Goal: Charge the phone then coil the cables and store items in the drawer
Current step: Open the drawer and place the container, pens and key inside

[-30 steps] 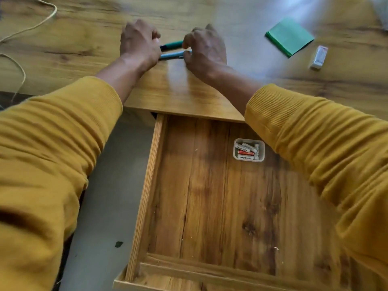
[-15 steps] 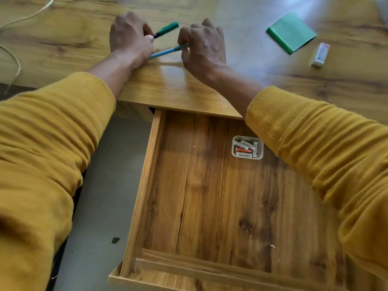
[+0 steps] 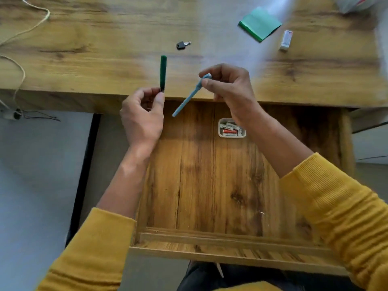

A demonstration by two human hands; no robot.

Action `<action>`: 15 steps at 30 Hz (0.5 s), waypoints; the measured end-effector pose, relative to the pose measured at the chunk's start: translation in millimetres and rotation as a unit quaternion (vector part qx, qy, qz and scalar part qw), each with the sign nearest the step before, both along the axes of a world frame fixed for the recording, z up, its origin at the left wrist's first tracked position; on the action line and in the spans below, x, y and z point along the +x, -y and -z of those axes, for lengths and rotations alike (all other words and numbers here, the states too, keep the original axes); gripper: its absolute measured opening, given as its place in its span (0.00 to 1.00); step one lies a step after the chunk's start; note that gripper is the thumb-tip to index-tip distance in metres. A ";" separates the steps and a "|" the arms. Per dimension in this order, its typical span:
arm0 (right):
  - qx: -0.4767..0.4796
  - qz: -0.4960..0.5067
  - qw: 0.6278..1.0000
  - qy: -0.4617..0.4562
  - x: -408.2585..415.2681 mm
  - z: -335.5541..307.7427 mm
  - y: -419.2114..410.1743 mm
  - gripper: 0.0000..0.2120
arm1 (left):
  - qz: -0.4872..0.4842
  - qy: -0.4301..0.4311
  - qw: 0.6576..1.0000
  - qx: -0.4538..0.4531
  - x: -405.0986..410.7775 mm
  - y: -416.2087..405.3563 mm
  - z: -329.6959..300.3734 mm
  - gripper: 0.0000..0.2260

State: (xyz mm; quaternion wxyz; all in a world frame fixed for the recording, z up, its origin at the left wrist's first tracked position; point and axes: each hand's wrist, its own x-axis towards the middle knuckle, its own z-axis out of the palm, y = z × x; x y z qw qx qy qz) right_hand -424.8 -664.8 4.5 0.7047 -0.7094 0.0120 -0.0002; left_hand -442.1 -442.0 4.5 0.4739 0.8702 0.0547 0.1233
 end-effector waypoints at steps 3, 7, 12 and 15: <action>0.001 -0.026 0.999 -0.045 -23.4 6.0 3.2 0.11 | 0.016 -0.037 0.999 0.004 -37.2 12.3 12.3 0.08; -0.101 -0.001 0.988 -0.117 -52.3 32.4 -12.0 0.09 | 0.044 -0.110 0.992 0.047 -71.9 20.8 41.9 0.09; -0.204 0.045 0.952 -0.225 -75.3 79.5 -37.8 0.06 | 0.039 -0.201 0.971 0.127 -95.7 23.1 83.0 0.08; -0.211 0.042 0.943 -0.254 -81.3 97.8 -46.8 0.07 | 0.030 -0.218 0.963 0.158 -105.3 28.2 98.1 0.08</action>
